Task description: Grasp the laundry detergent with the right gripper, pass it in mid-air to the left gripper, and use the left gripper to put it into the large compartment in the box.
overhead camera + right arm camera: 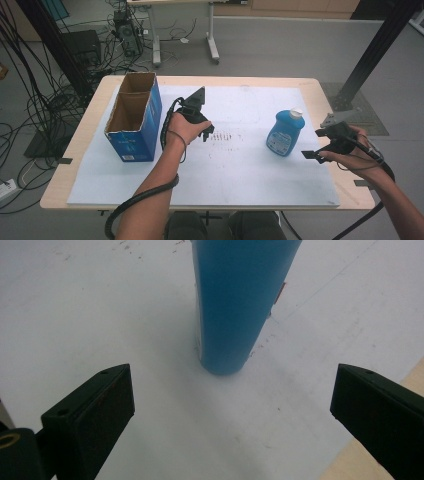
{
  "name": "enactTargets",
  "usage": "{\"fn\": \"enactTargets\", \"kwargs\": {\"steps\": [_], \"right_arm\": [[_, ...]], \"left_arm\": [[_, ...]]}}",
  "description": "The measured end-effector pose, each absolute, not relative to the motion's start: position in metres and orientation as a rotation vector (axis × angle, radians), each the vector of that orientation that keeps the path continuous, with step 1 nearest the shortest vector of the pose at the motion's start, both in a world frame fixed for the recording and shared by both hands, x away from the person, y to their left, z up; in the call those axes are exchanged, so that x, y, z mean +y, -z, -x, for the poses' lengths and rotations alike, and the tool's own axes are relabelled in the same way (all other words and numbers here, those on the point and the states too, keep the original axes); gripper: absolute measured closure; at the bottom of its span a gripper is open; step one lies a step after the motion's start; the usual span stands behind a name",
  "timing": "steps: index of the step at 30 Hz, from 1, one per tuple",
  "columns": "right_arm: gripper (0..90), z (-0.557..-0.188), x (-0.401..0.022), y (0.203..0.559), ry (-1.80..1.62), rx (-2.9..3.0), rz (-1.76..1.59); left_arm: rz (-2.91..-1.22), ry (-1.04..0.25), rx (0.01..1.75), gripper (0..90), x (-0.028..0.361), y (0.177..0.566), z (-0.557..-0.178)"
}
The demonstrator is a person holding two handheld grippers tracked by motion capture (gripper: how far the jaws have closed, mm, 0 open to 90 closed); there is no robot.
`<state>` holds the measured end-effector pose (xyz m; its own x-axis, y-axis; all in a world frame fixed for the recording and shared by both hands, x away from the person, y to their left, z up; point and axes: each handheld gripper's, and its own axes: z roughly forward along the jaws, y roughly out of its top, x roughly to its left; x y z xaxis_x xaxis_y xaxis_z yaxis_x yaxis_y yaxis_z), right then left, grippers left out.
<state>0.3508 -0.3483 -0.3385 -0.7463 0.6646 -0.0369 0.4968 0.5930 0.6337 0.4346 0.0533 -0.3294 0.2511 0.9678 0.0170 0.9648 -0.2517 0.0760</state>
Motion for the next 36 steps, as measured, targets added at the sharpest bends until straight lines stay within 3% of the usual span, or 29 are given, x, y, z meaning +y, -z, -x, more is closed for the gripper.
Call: {"fn": "enactTargets", "kwargs": {"steps": [14, 36], "right_arm": [[3.3, -0.365, -0.335, 0.374, -1.054, 2.447, -0.962], [2.3, -0.372, -0.320, 0.397, -1.222, 2.293, -0.945]], "left_arm": [[-2.451, -0.085, 1.874, 9.2, 0.051, 0.333, -0.432], [-2.450, -0.088, 1.865, 9.2, 0.050, 0.336, -0.432]]}}
